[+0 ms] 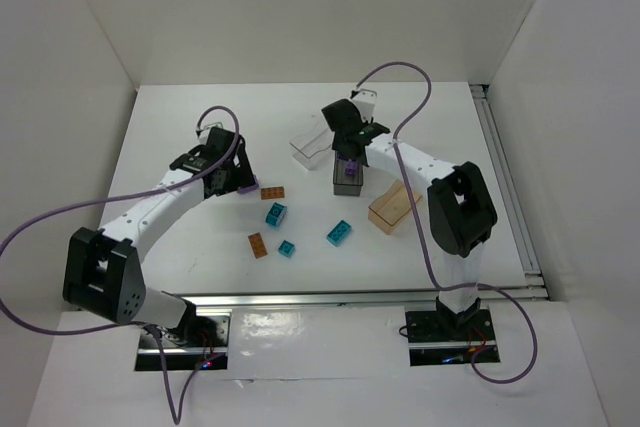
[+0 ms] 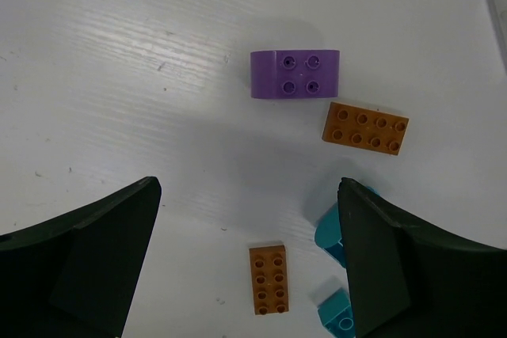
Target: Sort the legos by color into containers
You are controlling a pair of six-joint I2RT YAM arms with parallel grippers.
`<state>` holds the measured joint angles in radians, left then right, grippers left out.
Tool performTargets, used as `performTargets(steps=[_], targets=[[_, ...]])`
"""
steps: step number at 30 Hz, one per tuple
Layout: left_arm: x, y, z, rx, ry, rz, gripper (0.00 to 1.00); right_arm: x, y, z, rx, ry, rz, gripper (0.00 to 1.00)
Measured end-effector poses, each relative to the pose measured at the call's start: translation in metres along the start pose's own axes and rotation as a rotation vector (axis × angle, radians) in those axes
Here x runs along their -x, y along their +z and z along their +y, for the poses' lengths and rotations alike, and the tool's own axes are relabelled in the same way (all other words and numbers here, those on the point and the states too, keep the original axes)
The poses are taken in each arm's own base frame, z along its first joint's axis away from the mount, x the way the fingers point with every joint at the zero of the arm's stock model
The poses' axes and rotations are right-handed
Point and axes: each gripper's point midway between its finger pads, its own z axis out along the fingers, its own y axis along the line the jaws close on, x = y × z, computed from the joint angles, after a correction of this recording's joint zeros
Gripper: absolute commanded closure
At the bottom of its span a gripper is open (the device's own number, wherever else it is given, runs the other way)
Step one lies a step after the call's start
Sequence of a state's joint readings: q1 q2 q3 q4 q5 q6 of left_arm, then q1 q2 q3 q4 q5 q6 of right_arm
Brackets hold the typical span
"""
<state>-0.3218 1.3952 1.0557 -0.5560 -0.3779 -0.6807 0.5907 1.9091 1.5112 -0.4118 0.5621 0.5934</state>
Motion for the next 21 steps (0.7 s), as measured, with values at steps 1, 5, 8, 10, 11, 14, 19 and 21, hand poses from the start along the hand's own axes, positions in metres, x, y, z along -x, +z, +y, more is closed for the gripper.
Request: performTargets(steps=[1,5,8,10,11,14,19,21], targets=[[-0.003,0.004,-0.002,-0.001,0.006,0.017,0.01,0.001,0.001,-0.001,-0.002,0.003,-0.002,0.74],[-0.011,0.017,-0.011,-0.002,0.023,0.064,0.0,-0.001,0.006,-0.001,0.002,0.004,0.005,0.42],[-0.015,0.026,-0.017,0.002,0.042,0.091,0.0,-0.008,0.011,0.0,0.005,-0.011,0.023,0.13],[-0.015,0.032,-0.02,0.01,0.069,0.094,0.0,-0.011,0.013,-0.001,0.007,-0.032,0.035,0.08],[-0.013,0.036,-0.021,0.014,0.079,0.09,0.0,-0.012,0.013,-0.001,0.01,-0.038,0.039,0.07],[-0.006,0.046,-0.025,0.011,0.133,0.063,0.0,-0.012,0.011,0.0,0.021,-0.043,0.041,0.06],[0.011,0.063,-0.042,-0.034,0.2,0.007,0.0,-0.011,-0.007,-0.009,0.043,-0.051,0.047,0.06],[0.016,0.074,-0.052,-0.062,0.215,-0.003,0.0,-0.004,-0.019,-0.011,0.06,-0.044,0.033,0.06]])
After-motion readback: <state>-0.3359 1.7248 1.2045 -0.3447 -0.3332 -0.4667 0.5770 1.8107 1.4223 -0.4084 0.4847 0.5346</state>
